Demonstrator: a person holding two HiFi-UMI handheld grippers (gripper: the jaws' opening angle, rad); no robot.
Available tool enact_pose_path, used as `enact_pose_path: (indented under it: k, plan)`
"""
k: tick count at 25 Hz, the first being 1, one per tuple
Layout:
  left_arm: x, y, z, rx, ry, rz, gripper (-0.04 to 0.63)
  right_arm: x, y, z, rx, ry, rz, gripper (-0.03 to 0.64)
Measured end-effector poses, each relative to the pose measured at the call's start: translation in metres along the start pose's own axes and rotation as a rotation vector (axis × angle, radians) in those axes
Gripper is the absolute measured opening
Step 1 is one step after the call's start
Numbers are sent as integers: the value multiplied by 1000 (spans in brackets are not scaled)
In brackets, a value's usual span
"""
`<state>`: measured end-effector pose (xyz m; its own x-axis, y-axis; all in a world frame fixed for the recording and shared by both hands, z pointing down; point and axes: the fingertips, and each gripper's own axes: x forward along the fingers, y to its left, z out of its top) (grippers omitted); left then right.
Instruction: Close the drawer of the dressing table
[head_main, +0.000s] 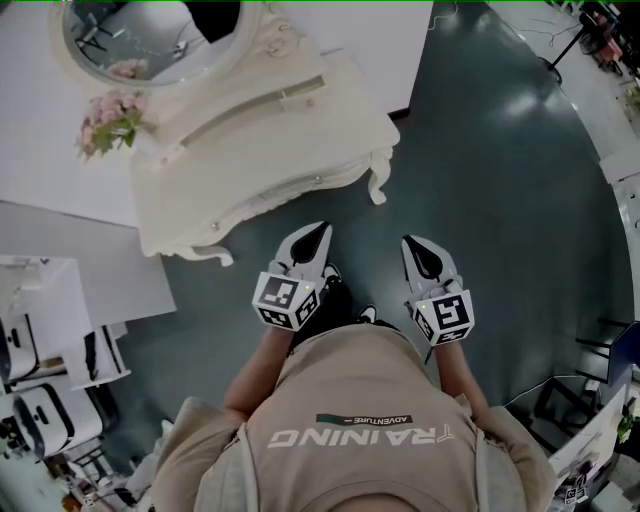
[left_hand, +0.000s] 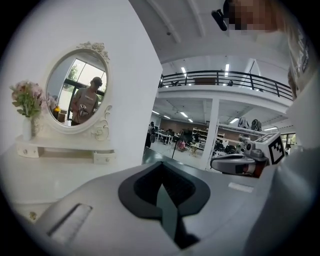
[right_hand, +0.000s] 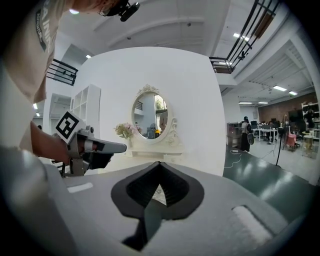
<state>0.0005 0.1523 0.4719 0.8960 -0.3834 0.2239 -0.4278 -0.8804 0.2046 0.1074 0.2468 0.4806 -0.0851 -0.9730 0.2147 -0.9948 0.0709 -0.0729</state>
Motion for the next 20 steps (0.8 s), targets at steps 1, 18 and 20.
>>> enact_pose_path:
  k: [1, 18, 20]
  plan:
    - [5, 7, 6, 0, -9, 5, 15, 8, -1, 4, -8, 0, 4, 2]
    - [51, 152, 37, -40, -25, 24, 15, 147, 2, 59, -53, 9, 2, 2]
    - [57, 150, 43, -38, -41, -4, 15, 149, 3, 53, -46, 33, -5, 2]
